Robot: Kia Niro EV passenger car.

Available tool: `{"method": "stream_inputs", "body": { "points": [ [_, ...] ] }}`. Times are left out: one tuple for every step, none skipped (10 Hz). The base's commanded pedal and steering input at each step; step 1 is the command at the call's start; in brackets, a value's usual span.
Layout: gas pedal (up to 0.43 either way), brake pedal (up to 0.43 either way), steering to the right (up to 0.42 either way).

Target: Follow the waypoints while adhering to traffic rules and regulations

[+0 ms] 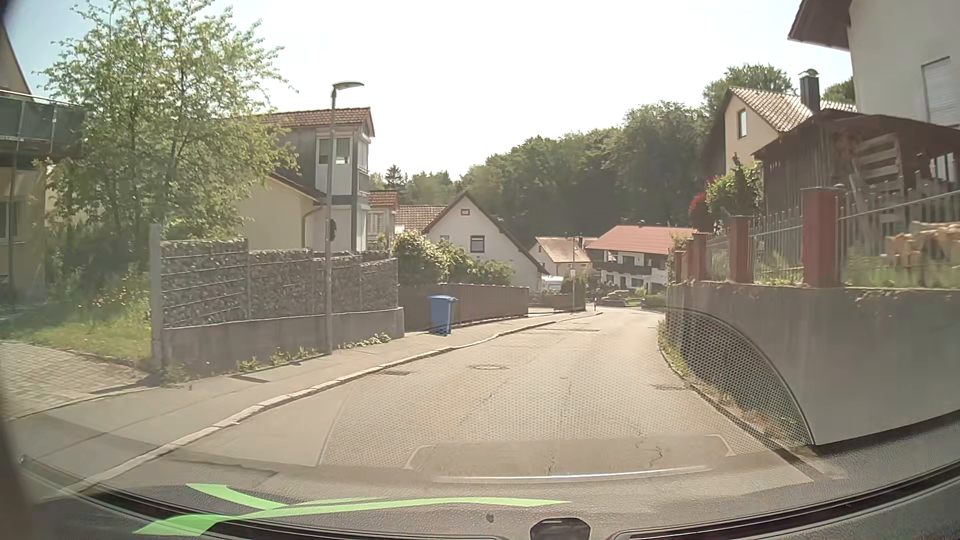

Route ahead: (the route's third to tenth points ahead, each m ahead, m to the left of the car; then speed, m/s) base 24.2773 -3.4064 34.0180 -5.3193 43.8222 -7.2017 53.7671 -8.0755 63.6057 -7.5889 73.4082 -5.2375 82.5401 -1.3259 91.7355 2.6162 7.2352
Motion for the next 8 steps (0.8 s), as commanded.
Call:
{"method": "stream_inputs", "body": {
  "points": [
    [0.0, 0.134, 0.044],
    [0.0, 0.134, 0.044],
    [0.0, 0.128, 0.05],
    [0.0, 0.122, 0.058],
    [0.0, 0.122, 0.064],
    [0.0, 0.128, 0.065],
    [0.0, 0.128, 0.064],
    [0.0, 0.122, 0.063]
  ]
}}
